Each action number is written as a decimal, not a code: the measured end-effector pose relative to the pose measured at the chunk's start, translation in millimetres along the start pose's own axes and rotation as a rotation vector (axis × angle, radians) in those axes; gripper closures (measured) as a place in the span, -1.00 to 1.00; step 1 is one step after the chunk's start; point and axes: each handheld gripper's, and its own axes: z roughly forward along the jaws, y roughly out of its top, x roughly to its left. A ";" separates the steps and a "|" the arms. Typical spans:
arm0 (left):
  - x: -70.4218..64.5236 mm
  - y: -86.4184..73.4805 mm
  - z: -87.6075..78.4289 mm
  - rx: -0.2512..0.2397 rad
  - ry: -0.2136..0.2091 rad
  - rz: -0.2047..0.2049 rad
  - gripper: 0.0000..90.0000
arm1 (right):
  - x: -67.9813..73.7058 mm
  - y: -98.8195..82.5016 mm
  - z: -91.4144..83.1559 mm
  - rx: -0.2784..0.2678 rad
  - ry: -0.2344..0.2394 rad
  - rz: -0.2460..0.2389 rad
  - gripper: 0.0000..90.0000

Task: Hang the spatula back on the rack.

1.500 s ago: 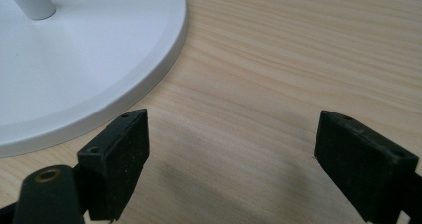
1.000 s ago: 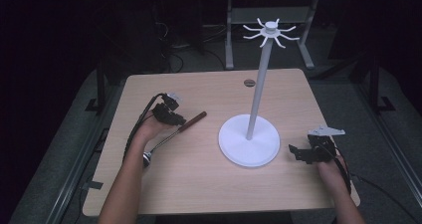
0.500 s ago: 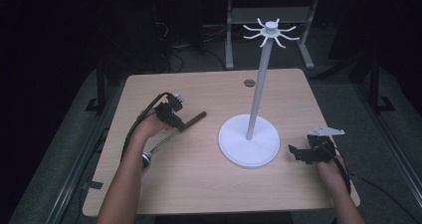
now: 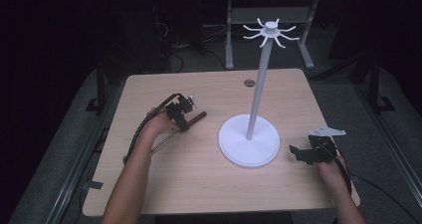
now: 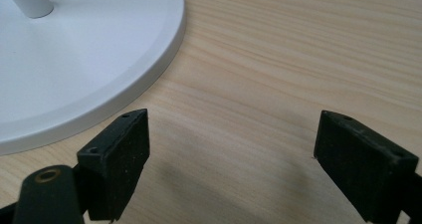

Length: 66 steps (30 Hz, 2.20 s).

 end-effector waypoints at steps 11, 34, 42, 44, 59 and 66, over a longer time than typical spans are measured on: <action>3.4 -3.2 8.6 0.017 -0.020 -0.029 0.53 | 0.1 0.1 0.2 0.000 0.000 0.003 -0.68; 6.8 -10.4 -11.5 -0.080 -0.018 -0.132 0.63 | -0.4 0.6 -0.9 -0.006 0.002 -0.001 -0.68; 3.7 -22.2 -35.7 -0.222 -0.017 -0.123 0.63 | 0.4 1.2 -1.4 -0.011 0.004 -0.005 -0.68; 2.0 -26.3 -41.8 -0.258 -0.016 -0.118 0.63 | 0.5 1.3 -1.5 -0.011 0.005 -0.006 -0.68; -10.6 -43.5 -66.1 -0.423 -0.052 -0.130 0.63 | 4.7 3.0 -1.9 -0.014 0.012 -0.023 -0.68; -17.0 -42.5 -76.1 -0.502 -0.090 -0.117 0.63 | 4.9 3.1 -1.9 -0.014 0.012 -0.023 -0.68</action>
